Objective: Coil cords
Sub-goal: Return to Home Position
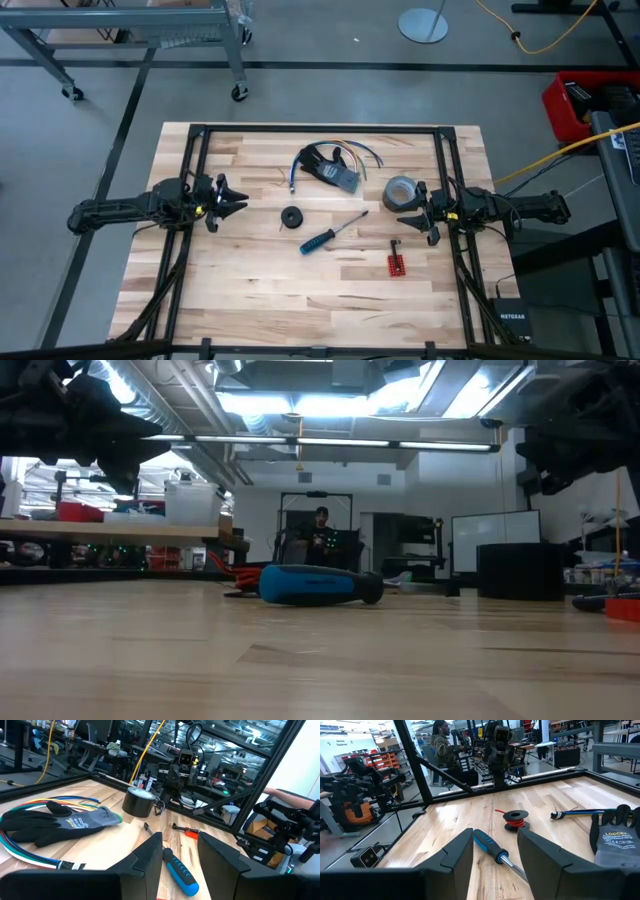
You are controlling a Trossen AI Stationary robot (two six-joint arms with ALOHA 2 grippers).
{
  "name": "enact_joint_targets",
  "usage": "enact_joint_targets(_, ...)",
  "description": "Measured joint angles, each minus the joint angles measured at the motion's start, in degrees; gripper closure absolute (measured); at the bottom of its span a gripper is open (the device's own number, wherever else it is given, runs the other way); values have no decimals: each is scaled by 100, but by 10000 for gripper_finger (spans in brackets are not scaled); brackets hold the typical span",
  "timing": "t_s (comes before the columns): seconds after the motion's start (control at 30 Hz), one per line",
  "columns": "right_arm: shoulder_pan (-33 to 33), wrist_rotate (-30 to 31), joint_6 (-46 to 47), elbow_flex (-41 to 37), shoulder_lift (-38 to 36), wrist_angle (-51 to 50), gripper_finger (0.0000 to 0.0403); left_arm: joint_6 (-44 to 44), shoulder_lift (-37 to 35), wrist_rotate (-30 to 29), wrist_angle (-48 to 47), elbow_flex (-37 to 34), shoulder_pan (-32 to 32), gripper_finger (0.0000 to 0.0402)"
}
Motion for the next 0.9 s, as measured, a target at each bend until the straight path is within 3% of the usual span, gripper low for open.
enact_joint_targets(0.9, -1, -164, -13, -4, 2, 11, 245, 0, 2, 0, 0, 0, 0, 284)
